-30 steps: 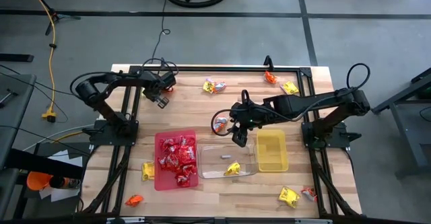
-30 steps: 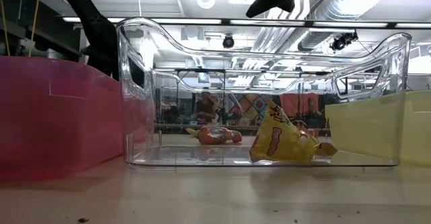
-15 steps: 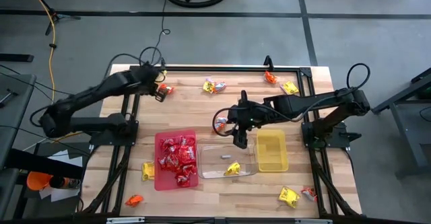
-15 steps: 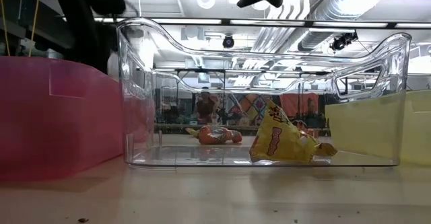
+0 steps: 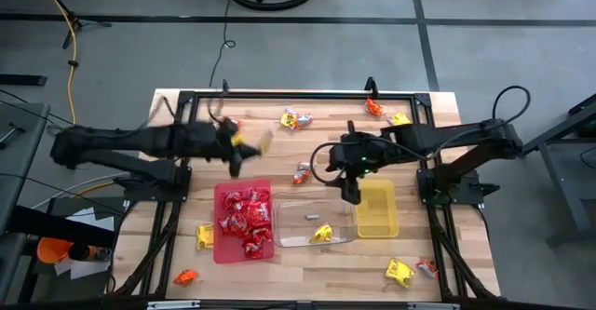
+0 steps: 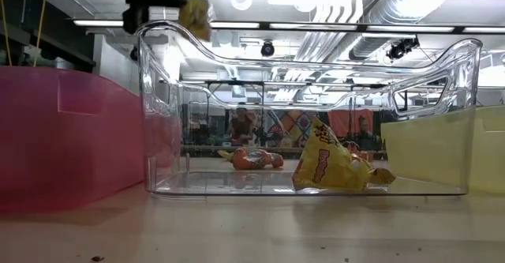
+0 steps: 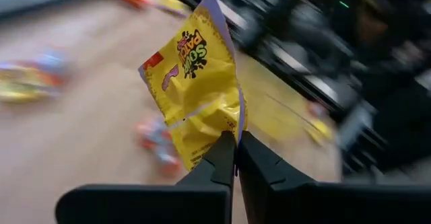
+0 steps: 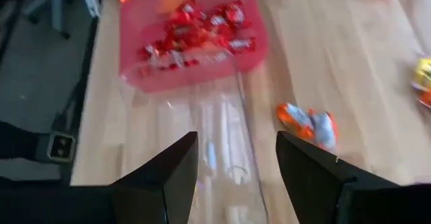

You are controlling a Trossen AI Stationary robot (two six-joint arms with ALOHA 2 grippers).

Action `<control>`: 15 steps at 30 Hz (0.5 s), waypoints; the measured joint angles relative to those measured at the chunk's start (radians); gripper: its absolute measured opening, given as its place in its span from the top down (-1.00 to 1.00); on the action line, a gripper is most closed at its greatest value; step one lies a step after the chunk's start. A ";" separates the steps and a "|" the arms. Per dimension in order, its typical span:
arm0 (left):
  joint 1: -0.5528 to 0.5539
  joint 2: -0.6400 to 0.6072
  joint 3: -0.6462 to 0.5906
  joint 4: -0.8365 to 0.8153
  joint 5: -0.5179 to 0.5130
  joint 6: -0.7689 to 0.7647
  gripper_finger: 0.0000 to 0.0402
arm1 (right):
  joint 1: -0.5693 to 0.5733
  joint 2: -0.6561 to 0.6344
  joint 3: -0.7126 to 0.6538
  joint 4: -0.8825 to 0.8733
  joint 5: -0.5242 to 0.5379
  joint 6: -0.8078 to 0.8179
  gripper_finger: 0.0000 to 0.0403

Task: Sort candy
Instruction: Put the yellow candy into the transparent bin

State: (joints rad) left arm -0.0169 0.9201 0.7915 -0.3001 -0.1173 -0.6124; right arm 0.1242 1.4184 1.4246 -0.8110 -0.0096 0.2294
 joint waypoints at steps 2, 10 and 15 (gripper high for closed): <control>-0.104 0.063 0.000 0.074 0.000 -0.018 1.00 | 0.000 -0.028 0.000 -0.042 0.016 0.011 0.03; -0.382 0.328 0.000 0.427 0.003 -0.006 1.00 | 0.000 -0.105 0.000 -0.130 0.073 0.081 0.03; -0.409 0.422 0.013 0.456 0.003 0.020 1.00 | 0.000 -0.111 0.000 -0.131 0.079 0.084 0.03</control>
State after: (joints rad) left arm -0.4259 1.3424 0.8046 0.1557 -0.1138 -0.5920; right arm 0.1242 1.3071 1.4250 -0.9419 0.0694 0.3131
